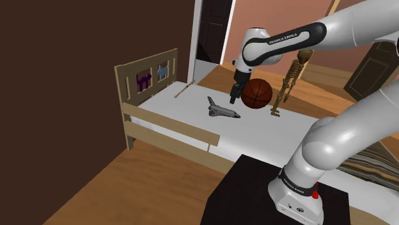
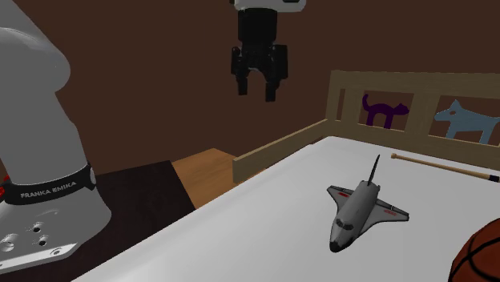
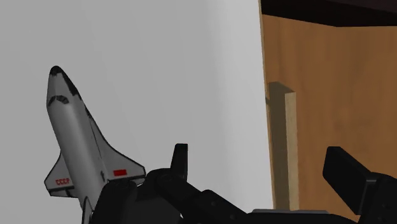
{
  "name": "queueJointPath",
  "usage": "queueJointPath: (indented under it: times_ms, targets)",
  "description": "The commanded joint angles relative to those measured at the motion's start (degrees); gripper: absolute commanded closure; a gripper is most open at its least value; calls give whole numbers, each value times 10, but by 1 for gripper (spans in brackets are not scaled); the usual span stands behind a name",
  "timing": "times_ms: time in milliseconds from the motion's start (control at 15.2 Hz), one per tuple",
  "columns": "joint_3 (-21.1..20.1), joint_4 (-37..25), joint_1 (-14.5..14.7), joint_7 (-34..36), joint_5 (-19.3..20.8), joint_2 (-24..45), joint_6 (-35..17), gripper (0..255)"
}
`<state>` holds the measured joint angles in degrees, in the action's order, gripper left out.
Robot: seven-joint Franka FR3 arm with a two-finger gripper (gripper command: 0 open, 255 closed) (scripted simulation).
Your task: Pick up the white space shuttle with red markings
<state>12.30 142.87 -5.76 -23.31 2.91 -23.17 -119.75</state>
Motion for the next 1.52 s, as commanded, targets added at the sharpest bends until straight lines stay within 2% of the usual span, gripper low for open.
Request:
queueJointPath:
  times_ms: [0,330,726,1254,1452]
  targets:
    - [16,-12,-1,-24,-1,45,-36,0]
    - [52,-50,-7,-91,-20,146,-105,0]
    - [78,-121,-21,-185,-77,278,-166,0]
    - [64,-261,-77,-299,-164,455,-201,0]
    - [57,-273,-85,-310,-175,480,-214,0]
